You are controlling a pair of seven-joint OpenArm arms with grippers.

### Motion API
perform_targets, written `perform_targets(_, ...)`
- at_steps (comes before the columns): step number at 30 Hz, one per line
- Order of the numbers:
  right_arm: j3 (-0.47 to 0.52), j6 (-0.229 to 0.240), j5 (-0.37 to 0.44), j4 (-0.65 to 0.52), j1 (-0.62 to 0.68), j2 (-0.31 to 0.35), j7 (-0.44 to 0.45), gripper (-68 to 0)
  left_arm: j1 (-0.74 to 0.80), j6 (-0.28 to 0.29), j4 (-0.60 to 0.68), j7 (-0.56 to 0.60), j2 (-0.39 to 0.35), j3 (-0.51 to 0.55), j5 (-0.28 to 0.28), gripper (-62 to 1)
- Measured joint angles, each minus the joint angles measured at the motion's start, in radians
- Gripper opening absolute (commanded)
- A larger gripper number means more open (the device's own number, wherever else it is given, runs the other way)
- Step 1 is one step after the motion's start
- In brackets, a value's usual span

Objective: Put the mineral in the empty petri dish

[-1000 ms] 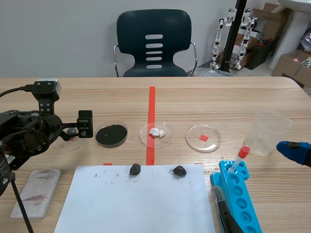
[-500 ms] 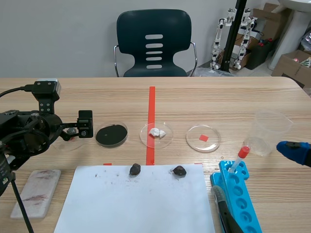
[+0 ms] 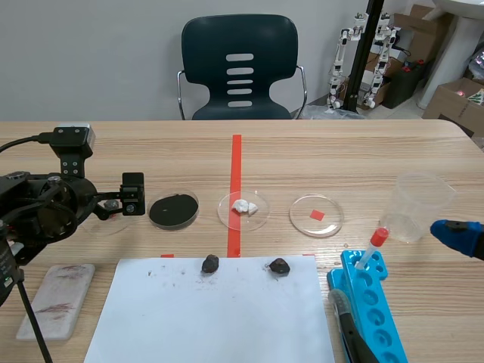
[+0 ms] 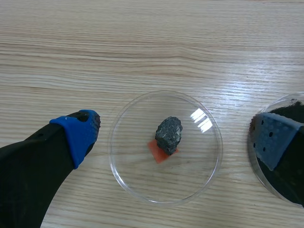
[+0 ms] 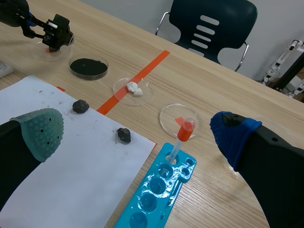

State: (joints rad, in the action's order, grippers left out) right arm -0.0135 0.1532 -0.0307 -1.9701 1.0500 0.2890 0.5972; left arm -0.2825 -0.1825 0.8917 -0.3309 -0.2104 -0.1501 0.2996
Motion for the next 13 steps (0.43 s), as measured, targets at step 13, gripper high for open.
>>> perform_targets(13, 0.0, 0.0, 0.0, 0.0, 0.0, 0.0, 0.0, -2.0, 0.0, 0.0, 0.0, 0.007, 0.0, 0.0, -0.007, 1.4)
